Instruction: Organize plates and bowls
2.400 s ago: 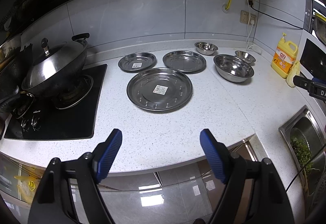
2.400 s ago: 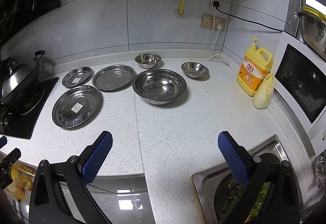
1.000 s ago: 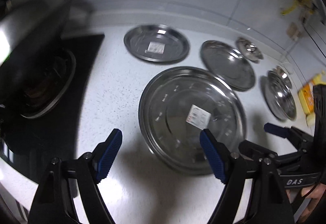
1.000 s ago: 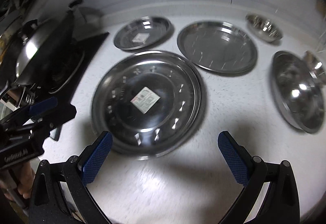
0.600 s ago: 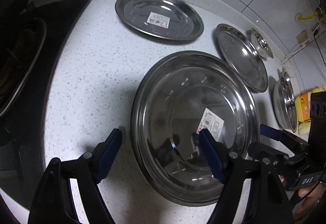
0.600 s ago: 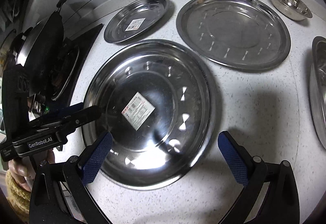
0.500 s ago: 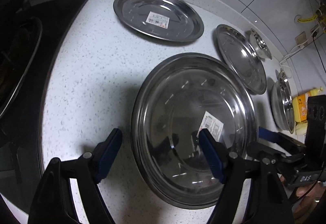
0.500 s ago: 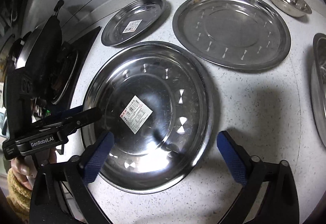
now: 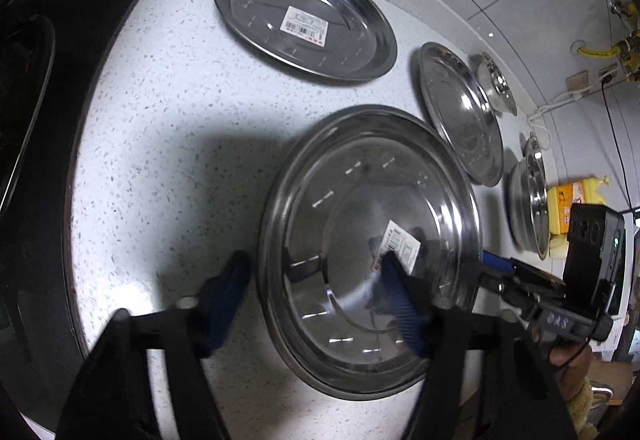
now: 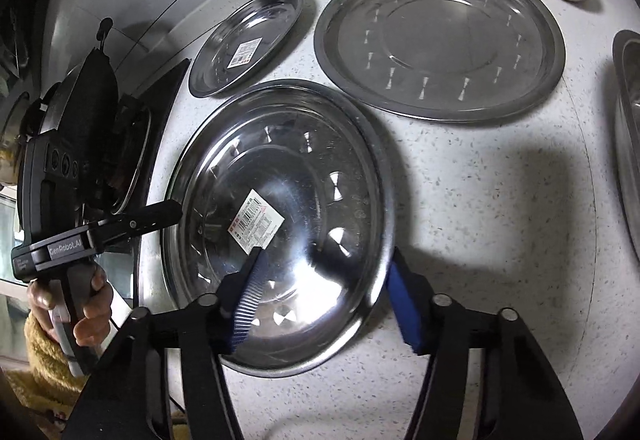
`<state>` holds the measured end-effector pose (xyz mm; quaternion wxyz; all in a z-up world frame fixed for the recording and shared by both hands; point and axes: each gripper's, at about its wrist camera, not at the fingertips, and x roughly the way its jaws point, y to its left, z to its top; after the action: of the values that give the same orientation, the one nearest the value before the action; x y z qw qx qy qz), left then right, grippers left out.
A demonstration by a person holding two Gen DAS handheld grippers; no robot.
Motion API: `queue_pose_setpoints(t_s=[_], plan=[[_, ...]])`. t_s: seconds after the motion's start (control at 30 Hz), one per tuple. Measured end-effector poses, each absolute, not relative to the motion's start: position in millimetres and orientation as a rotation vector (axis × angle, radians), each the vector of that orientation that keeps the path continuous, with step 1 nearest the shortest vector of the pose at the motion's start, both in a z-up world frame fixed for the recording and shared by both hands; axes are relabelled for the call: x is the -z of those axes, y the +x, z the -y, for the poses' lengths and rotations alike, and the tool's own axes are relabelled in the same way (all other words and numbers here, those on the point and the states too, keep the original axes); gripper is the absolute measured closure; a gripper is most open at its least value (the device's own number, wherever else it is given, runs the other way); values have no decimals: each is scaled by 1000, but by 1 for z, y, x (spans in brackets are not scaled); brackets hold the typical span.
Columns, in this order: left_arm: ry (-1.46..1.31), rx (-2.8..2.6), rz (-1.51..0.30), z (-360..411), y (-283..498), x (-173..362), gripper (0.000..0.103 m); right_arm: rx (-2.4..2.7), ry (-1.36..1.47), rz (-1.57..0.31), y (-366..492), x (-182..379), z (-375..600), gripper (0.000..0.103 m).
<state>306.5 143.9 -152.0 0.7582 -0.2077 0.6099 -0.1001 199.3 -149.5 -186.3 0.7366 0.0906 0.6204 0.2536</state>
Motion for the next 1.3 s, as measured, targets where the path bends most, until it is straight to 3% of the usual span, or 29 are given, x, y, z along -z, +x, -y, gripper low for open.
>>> queue_pose_setpoints(t_s=[0.1, 0.2, 0.27, 0.3, 0.67, 0.93, 1.3], plan=[[-410, 196, -1337, -145, 309, 152, 61, -554, 210, -1378, 203, 190, 156, 76], [-387, 159, -1334, -151, 307, 152, 77, -557, 195, -1385, 205, 190, 158, 85], [-369, 135, -1333, -154, 305, 153, 94, -552, 174, -1380, 205, 191, 158, 90], [-361, 121, -1334, -156, 305, 154, 97, -550, 171, -1379, 205, 191, 159, 92], [-416, 92, -1309, -168, 272, 137, 96, -577, 96, -1308, 192, 168, 152, 93], [-419, 39, -1273, -186, 200, 106, 96, -674, 59, -1260, 149, 135, 135, 93], [-395, -26, -1330, -196, 143, 132, 96, -761, 18, -1375, 102, 173, 109, 92]])
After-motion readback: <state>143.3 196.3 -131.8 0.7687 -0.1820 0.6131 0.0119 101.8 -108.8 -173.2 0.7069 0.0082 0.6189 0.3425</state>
